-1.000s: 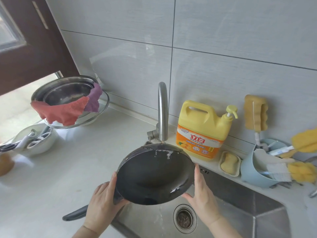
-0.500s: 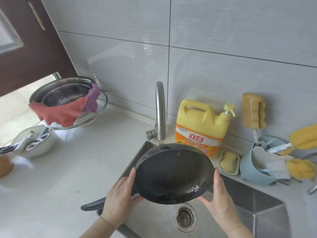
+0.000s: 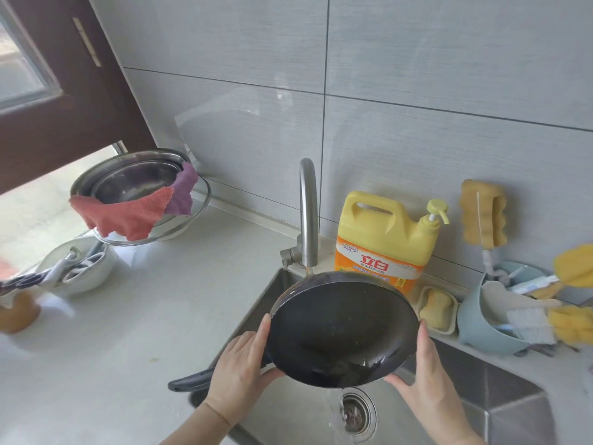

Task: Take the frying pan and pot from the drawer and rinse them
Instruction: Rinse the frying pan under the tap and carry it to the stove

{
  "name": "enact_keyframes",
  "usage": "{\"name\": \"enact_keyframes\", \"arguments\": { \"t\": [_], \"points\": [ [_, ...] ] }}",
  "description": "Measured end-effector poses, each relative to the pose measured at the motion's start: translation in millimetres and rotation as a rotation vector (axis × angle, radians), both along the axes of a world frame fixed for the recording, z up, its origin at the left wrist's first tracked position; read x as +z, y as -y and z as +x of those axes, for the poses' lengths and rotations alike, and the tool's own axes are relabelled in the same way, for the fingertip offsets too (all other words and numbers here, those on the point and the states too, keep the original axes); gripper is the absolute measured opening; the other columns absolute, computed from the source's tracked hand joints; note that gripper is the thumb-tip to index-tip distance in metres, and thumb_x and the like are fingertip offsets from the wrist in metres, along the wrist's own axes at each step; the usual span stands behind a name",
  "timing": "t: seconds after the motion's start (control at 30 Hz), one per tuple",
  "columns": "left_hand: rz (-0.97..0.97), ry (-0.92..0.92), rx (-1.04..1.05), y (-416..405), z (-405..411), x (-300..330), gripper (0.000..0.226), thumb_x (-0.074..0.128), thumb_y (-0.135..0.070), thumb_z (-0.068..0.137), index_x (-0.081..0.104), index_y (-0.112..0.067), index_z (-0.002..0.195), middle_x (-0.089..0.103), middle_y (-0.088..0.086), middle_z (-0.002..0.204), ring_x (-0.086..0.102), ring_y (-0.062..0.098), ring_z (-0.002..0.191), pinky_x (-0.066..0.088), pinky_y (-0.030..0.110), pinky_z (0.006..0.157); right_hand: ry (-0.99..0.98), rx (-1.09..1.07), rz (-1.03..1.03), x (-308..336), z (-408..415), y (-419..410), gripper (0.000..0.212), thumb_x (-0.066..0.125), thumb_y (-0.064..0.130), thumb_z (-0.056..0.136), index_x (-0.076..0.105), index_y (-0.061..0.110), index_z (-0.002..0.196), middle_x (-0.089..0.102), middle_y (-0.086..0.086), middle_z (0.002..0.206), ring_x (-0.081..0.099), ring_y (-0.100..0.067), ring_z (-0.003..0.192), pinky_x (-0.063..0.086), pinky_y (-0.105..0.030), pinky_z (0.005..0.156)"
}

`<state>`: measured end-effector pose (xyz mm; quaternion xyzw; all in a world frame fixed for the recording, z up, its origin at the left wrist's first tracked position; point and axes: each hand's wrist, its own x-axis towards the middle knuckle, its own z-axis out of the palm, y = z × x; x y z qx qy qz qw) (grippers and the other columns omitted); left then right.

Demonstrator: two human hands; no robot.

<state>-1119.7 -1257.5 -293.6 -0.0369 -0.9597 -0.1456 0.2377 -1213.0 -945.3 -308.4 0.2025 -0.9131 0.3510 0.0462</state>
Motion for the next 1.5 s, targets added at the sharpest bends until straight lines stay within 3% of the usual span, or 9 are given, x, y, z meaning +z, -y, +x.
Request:
{"name": "enact_keyframes", "arguments": {
  "t": [0.2, 0.43, 0.6, 0.8, 0.93, 1.07, 1.23, 1.37, 1.5],
  "points": [
    [-0.016, -0.043, 0.098, 23.8, 17.4, 3.4, 0.095, 0.061, -0.061, 0.073, 0.029, -0.004, 0.141, 0.067, 0.005, 0.077, 0.049, 0.015, 0.080, 0.041, 0.031, 0.074, -0.075, 0.085, 0.036, -1.9, 3.3, 31.8, 0.148, 0.096, 0.022, 0.055, -0.013, 0.034, 0.153, 0.036, -0.010, 0.150, 0.059, -0.036, 0.120, 0.056, -0.041, 0.081],
    [0.055, 0.011, 0.145, 48.8, 39.3, -4.4, 0.097, 0.050, -0.072, 0.082, 0.018, -0.013, 0.153, 0.070, 0.008, 0.088, 0.058, 0.020, 0.079, 0.043, 0.029, 0.070, -0.040, 0.179, 0.093, 7.6, 5.1, 57.8, 0.153, 0.100, 0.027, 0.043, -0.004, 0.019, 0.155, 0.041, -0.001, 0.141, 0.065, -0.028, 0.112, 0.052, -0.025, 0.080],
    [0.073, 0.027, 0.180, 49.3, 44.3, -3.4, 0.095, 0.047, -0.074, 0.083, 0.021, -0.012, 0.150, 0.071, 0.010, 0.091, 0.058, 0.020, 0.082, 0.043, 0.030, 0.074, -0.037, 0.177, 0.135, 11.9, 5.0, 62.4, 0.150, 0.099, 0.030, 0.047, -0.004, 0.020, 0.155, 0.052, -0.015, 0.141, 0.069, -0.023, 0.105, 0.054, -0.022, 0.076],
    [0.026, -0.008, 0.144, 30.8, 29.1, 1.5, 0.100, 0.062, -0.064, 0.071, 0.027, -0.007, 0.145, 0.070, 0.007, 0.086, 0.052, 0.015, 0.085, 0.042, 0.030, 0.076, -0.075, 0.144, 0.088, 5.9, 1.8, 40.4, 0.152, 0.099, 0.025, 0.047, -0.009, 0.024, 0.155, 0.033, -0.006, 0.147, 0.066, -0.033, 0.109, 0.057, -0.032, 0.075],
    [-0.020, -0.021, 0.108, 15.5, 15.7, 4.2, 0.091, 0.062, -0.061, 0.072, 0.041, 0.003, 0.134, 0.070, 0.004, 0.085, 0.051, 0.013, 0.085, 0.041, 0.029, 0.079, -0.087, 0.078, 0.048, 9.3, 0.4, 21.4, 0.149, 0.097, 0.023, 0.050, -0.009, 0.030, 0.154, 0.037, -0.007, 0.146, 0.064, -0.037, 0.110, 0.058, -0.037, 0.072],
    [0.015, -0.037, 0.059, 13.3, 11.1, 1.3, 0.093, 0.059, -0.061, 0.076, 0.031, -0.003, 0.143, 0.070, 0.003, 0.090, 0.051, 0.012, 0.088, 0.041, 0.027, 0.080, 0.021, 0.041, 0.090, 18.2, 3.2, 17.7, 0.155, 0.100, 0.025, 0.039, -0.003, 0.022, 0.155, 0.053, -0.020, 0.137, 0.070, -0.033, 0.098, 0.056, -0.029, 0.065],
    [0.081, -0.106, 0.073, 31.2, 15.3, -12.3, 0.091, 0.058, -0.064, 0.080, 0.025, -0.010, 0.145, 0.072, 0.009, 0.094, 0.053, 0.016, 0.086, 0.041, 0.027, 0.077, 0.003, 0.046, 0.127, 20.6, 11.1, 34.8, 0.150, 0.099, 0.027, 0.045, -0.002, 0.019, 0.156, 0.049, -0.017, 0.141, 0.069, -0.031, 0.101, 0.057, -0.031, 0.065],
    [0.111, -0.064, 0.054, 42.6, 27.0, -10.9, 0.090, 0.059, -0.063, 0.080, 0.026, -0.010, 0.145, 0.069, 0.005, 0.084, 0.051, 0.015, 0.081, 0.041, 0.027, 0.074, -0.013, 0.051, 0.130, 26.7, 20.1, 50.9, 0.147, 0.097, 0.028, 0.051, -0.007, 0.025, 0.155, 0.041, -0.006, 0.146, 0.067, -0.030, 0.107, 0.057, -0.033, 0.066],
    [0.090, 0.027, 0.088, 51.2, 31.4, 0.3, 0.085, 0.044, -0.073, 0.086, 0.028, -0.013, 0.144, 0.070, -0.003, 0.084, 0.055, 0.010, 0.080, 0.043, 0.024, 0.075, 0.007, -0.012, 0.155, 30.7, 27.3, 58.9, 0.153, 0.096, 0.032, 0.050, -0.021, 0.044, 0.148, 0.047, -0.019, 0.144, 0.068, -0.032, 0.106, 0.058, -0.034, 0.072]
  ]
}}
